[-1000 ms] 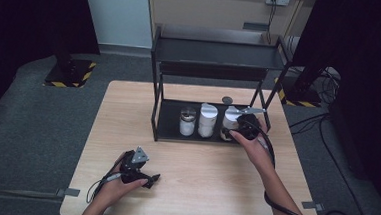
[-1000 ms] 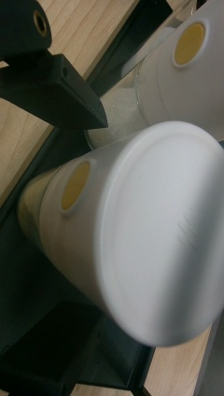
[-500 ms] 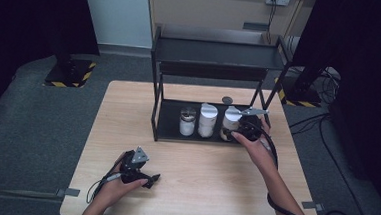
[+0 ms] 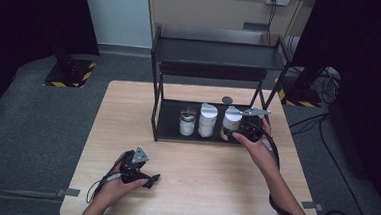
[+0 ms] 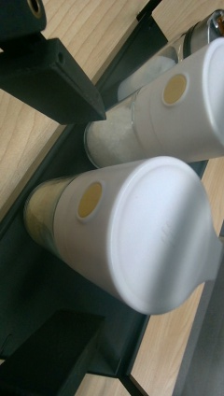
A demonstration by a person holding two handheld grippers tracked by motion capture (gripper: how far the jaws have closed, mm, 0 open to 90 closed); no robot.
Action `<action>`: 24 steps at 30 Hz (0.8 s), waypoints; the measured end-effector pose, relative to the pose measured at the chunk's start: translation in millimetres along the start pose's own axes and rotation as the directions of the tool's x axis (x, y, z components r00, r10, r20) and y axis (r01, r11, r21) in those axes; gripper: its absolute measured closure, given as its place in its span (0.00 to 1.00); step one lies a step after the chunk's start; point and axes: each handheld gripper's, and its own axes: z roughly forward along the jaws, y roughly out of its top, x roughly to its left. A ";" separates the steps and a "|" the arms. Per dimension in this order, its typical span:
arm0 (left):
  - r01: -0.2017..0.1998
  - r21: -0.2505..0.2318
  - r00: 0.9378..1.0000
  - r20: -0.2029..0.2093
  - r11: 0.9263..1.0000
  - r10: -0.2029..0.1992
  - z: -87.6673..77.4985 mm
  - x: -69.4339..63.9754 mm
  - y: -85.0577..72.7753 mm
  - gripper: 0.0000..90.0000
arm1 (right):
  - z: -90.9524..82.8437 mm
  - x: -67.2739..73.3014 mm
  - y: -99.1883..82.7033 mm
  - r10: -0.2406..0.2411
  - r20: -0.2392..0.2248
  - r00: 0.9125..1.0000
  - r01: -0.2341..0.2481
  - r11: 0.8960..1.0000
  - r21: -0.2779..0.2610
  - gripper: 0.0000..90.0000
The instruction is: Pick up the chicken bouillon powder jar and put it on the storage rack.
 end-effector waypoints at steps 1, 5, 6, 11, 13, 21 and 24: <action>0.000 0.000 1.000 0.000 1.000 0.000 0.0 0.0 0.0 0.00 | -1.1 -0.1 -0.2 0.001 -0.001 1.000 -0.001 1.000 -0.004 0.05; 0.000 0.000 1.000 0.000 1.000 0.000 0.0 0.0 0.0 0.00 | -5.1 0.4 -0.7 -0.005 -0.001 1.000 0.005 1.000 -0.019 0.05; 0.000 0.000 1.000 0.000 1.000 0.000 0.0 0.0 -0.1 0.00 | -6.7 1.1 -1.1 -0.008 0.002 1.000 0.008 1.000 -0.025 0.05; 0.000 0.000 1.000 0.000 1.000 0.000 0.0 0.0 0.0 0.00 | -11.6 4.3 -2.5 -0.017 0.011 1.000 0.017 0.999 -0.037 0.04; 0.000 0.000 1.000 0.000 1.000 0.000 0.0 0.0 0.0 0.00 | -12.7 5.9 -3.2 -0.025 0.018 1.000 0.026 0.999 -0.039 0.04; 0.000 0.000 1.000 0.000 1.000 0.000 0.0 0.0 0.0 0.00 | -24.2 12.6 -7.7 -0.056 0.029 0.998 0.058 0.995 -0.082 0.04; 0.000 0.000 1.000 0.000 1.000 0.000 0.0 0.0 0.0 0.00 | -31.6 18.3 -9.1 -0.075 0.021 0.997 0.076 0.992 -0.096 0.04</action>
